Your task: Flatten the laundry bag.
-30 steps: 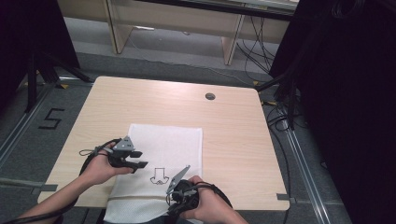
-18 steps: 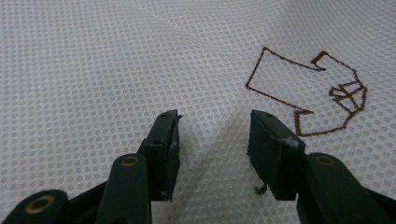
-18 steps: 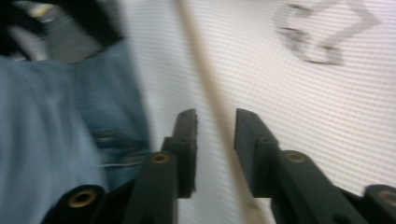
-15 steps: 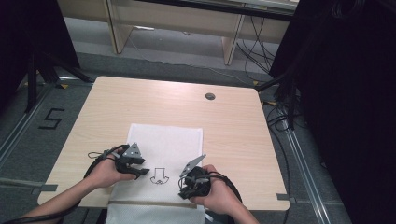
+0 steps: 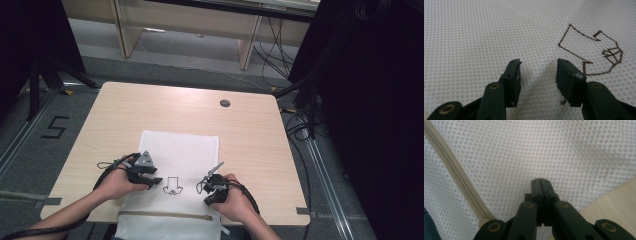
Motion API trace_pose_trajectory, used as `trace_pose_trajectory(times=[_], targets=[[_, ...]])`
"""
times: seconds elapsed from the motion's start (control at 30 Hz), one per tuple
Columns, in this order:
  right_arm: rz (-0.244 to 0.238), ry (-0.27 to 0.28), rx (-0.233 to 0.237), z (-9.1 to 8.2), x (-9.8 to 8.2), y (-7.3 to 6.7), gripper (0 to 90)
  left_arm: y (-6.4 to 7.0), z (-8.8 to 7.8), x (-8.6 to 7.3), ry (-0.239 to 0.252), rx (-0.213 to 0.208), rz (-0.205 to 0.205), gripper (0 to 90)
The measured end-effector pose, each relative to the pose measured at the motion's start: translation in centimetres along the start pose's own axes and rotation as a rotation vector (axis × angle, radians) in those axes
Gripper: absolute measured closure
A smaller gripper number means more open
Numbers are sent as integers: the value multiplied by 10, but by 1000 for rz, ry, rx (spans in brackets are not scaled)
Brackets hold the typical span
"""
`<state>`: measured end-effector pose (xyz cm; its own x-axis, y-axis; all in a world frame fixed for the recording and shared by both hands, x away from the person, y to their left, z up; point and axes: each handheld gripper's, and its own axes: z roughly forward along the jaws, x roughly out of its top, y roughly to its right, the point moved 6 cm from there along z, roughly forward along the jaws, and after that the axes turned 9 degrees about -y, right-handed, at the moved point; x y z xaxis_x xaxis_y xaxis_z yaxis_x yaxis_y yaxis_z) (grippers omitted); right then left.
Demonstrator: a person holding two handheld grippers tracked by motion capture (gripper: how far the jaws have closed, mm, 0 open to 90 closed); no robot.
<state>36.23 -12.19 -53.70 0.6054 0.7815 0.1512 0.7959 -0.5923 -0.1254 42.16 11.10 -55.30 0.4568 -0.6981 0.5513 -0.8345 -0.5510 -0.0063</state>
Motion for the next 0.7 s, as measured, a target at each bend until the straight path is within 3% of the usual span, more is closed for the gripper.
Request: trace_pose_trajectory(times=[0.03, 0.07, 0.2, 0.23, 0.27, 0.43, 0.47, 0.63, 0.7], targets=[[1, 0, -3, 0, 1, 1, 900, 1, 1, 1, 0, -6, -24, 540], [-14, 8, -16, 0, 2, 5, 900, -1, 2, 3, 3, -1, -19, 540], [36, 3, -22, -1, 2, 10, 900, -7, 7, 11, 6, 3, -11, 539], [25, 9, -35, -2, 3, 13, 900, -9, 9, 13, 5, 5, -18, 539], [46, 10, -26, -2, 3, 14, 900, -10, 11, 15, 7, 2, -28, 539], [59, 33, -45, -2, 7, 26, 900, -19, 17, 24, 23, 20, -47, 536], [48, 40, -51, -2, 8, 29, 900, -21, 17, 26, 26, 35, -39, 535], [105, 71, -60, -3, 12, 40, 900, -23, 17, 25, 46, 79, -44, 543], [103, 90, -69, -2, 13, 43, 900, -23, 11, 26, 62, 81, -43, 552]])
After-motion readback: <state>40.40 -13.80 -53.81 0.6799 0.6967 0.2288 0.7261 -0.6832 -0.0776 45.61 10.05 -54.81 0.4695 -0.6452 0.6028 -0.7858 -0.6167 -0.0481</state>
